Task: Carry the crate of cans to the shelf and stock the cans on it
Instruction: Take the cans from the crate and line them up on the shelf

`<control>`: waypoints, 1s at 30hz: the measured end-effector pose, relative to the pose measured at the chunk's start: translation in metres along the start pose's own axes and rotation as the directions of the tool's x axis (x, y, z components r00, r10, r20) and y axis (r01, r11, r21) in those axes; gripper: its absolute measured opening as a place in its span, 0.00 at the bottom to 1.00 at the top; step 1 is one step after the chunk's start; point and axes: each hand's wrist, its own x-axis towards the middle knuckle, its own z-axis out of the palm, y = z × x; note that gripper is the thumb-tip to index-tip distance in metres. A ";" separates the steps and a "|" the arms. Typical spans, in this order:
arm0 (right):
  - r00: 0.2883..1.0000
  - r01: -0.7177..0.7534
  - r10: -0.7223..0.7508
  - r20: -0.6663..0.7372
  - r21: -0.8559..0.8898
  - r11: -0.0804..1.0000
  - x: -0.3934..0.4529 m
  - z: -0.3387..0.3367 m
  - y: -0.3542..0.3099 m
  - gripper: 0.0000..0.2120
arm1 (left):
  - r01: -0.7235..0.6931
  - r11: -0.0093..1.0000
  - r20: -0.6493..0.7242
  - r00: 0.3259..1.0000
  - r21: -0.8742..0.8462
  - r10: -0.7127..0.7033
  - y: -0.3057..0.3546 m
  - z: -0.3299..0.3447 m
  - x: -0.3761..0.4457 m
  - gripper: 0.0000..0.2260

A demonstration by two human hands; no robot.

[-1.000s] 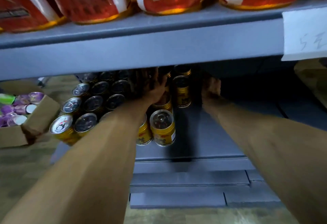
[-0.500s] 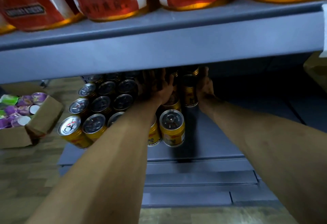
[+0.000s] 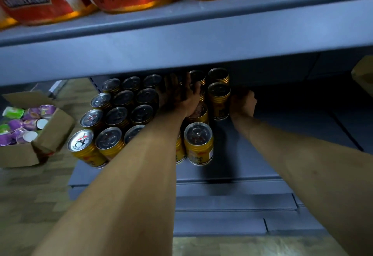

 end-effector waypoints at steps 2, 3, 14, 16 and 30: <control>1.000 0.013 -0.014 -0.011 -0.063 0.998 0.002 0.000 -0.002 0.15 | 0.002 1.000 -0.015 1.000 0.027 -0.002 -0.001 0.001 -0.002 0.28; 1.000 0.015 -0.016 -0.016 -0.056 0.998 0.003 0.000 -0.002 0.15 | 0.006 0.998 -0.027 1.000 0.058 -0.005 -0.001 0.001 -0.004 0.28; 0.989 0.051 -0.035 -0.147 0.104 0.993 -0.074 0.009 -0.025 0.22 | 0.040 0.999 -0.234 0.971 -0.010 -0.041 0.006 -0.020 -0.024 0.42; 0.974 0.164 -0.168 -0.153 -0.040 0.986 -0.081 -0.004 -0.018 0.24 | -0.031 0.990 -0.185 0.981 0.136 0.056 0.003 -0.026 -0.042 0.33; 0.997 -0.014 0.022 -0.079 0.106 0.994 -0.133 0.005 -0.073 0.21 | 0.394 0.917 -0.205 0.894 -0.062 -0.398 -0.194 -0.065 -0.154 0.26</control>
